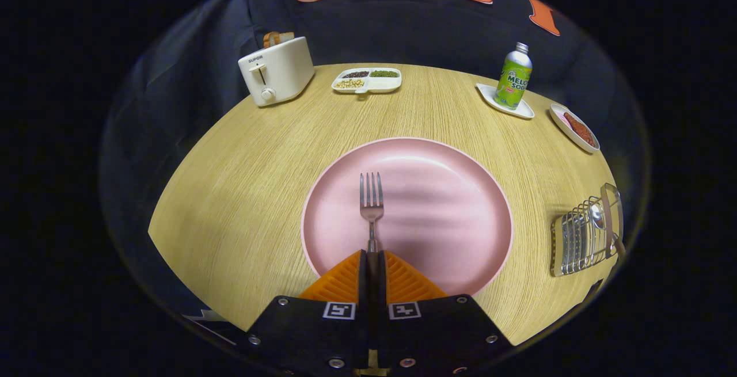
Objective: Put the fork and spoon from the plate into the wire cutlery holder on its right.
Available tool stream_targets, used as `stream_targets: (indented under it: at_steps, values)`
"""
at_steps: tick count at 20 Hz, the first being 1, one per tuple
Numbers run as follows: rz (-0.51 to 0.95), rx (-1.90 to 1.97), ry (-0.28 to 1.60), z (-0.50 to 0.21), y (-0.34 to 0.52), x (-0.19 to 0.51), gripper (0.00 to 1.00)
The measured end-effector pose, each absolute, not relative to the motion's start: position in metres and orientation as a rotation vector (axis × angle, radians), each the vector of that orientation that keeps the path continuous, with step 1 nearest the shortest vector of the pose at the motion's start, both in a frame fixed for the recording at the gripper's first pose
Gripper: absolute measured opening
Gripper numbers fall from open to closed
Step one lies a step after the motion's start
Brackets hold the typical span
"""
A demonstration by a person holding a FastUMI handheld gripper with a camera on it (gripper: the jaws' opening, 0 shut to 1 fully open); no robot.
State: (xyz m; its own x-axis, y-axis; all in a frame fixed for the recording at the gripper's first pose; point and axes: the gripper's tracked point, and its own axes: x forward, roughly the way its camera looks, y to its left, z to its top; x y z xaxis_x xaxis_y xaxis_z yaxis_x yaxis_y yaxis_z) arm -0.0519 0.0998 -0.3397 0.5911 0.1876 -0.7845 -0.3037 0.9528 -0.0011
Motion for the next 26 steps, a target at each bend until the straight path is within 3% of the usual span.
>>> stream_targets:
  at_steps: [26]
  values:
    - [0.139,-0.075,0.844,-0.239,-0.024,-0.051,0.06]
